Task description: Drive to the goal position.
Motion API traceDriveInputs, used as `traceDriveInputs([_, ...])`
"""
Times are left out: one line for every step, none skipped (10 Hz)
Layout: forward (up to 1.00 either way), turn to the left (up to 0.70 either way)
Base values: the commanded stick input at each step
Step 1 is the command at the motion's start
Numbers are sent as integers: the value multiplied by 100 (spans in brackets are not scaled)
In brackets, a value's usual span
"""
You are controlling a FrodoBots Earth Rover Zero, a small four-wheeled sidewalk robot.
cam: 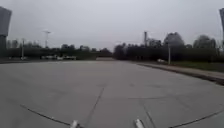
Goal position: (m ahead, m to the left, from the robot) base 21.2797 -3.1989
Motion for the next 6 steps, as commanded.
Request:
traceDriveInputs([100,2])
traceDriveInputs([100,2])
traceDriveInputs([100,-5])
traceDriveInputs([100,-38])
traceDriveInputs([100,-38])
traceDriveInputs([100,-38])
